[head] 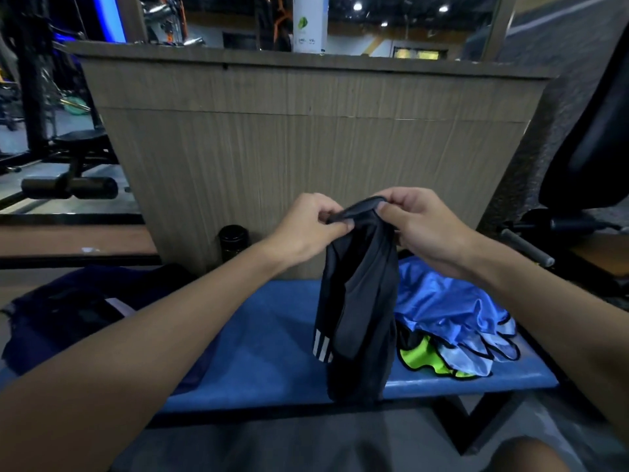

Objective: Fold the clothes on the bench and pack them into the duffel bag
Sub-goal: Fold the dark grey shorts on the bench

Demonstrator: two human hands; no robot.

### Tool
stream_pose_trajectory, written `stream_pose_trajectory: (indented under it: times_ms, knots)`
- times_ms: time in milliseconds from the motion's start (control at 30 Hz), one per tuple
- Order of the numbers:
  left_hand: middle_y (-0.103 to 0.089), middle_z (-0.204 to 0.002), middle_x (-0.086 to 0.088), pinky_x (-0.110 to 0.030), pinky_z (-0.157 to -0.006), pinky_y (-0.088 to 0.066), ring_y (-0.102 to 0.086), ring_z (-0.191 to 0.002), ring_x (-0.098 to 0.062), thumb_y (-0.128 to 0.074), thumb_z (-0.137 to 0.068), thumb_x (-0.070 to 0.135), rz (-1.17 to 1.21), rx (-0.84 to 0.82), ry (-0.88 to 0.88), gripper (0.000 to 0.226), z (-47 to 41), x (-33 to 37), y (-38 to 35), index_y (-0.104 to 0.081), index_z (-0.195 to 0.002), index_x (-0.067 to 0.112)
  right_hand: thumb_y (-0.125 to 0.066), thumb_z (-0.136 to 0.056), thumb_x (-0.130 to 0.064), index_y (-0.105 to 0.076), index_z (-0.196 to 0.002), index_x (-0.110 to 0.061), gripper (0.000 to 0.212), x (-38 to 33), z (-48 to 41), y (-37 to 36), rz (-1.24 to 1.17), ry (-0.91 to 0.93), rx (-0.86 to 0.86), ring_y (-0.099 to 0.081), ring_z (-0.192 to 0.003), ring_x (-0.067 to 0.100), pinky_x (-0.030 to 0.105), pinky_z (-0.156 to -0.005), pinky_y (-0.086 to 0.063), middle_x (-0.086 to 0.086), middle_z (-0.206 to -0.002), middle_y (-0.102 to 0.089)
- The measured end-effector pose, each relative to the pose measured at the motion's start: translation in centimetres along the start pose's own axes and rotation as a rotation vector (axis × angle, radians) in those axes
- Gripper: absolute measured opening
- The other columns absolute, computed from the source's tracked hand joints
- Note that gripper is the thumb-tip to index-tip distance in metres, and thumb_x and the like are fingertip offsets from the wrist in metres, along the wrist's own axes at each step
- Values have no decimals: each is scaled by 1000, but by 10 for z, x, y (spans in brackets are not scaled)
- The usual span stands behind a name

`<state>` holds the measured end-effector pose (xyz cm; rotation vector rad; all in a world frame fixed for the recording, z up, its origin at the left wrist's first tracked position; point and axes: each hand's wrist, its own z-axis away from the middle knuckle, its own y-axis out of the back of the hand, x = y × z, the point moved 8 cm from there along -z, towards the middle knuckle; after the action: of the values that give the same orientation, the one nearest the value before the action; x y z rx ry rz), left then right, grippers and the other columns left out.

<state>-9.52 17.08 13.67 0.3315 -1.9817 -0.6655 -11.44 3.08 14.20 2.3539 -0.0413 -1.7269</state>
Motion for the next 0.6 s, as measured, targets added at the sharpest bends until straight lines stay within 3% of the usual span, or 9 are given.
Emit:
stream_pose_trajectory:
  times_ms: [33,100,200,300,367,467,533,600]
  knots:
    - [-73,-103,-14,-24,-84,-52,-67,-93,-18,-67,-94,13,61,13,24,14,0,-2,1,-75,-101,4,-47,-100,-2,-63,-92,-8,20,-1,1,4,8,5,26,-63,-66,8,17,-60,-49,3,-78,-68]
    - [-76,-97,-8,-30,-85,-57,-72,-92,-17,-63,-97,13,151,-5,54,14,-1,-2,-1,-75,-101,6,-61,-94,-6,-59,-96,-11,5,0,4,15,105,18,57,-63,-71,14,29,-67,-53,5,-80,-68]
    - [-77,-96,-6,-30,-82,-59,-73,-92,-17,-57,-100,11,199,-61,27,18,0,10,-5,-74,-105,8,-69,-85,2,-52,-107,-9,30,9,10,22,280,-32,0,-64,-78,27,49,-76,-56,18,-94,-69]
    - [-76,-91,-4,-28,-72,-60,-73,-85,-13,-56,-100,9,143,-56,5,19,-2,15,0,-75,-99,12,-64,-82,8,-55,-102,-16,32,9,11,23,465,-6,-47,-67,-87,40,57,-80,-55,24,-100,-66]
    - [-75,-87,-1,-20,-64,-53,-70,-77,-6,-58,-99,10,106,-64,13,18,-2,14,6,-76,-97,12,-63,-81,10,-57,-92,-18,30,7,13,28,524,2,-43,-66,-86,42,56,-78,-54,24,-95,-65]
    - [-76,-87,-5,-21,-66,-52,-69,-75,-8,-60,-98,9,80,-62,12,17,-4,13,17,-76,-95,9,-58,-82,13,-58,-85,-13,26,7,14,38,558,-5,-36,-66,-77,37,47,-72,-55,15,-85,-65]
    - [-76,-88,-11,-35,-72,-56,-70,-77,-18,-60,-97,12,55,-63,14,16,-4,14,21,-76,-94,8,-57,-83,12,-60,-89,-9,23,8,15,41,587,-15,-56,-65,-74,29,36,-66,-55,10,-83,-67]
    - [-74,-90,-19,-51,-80,-56,-70,-85,-36,-60,-98,15,51,-48,28,16,-6,12,24,-73,-94,8,-59,-83,11,-61,-94,-7,21,11,16,43,617,-24,-73,-68,-78,28,34,-70,-56,10,-87,-69]
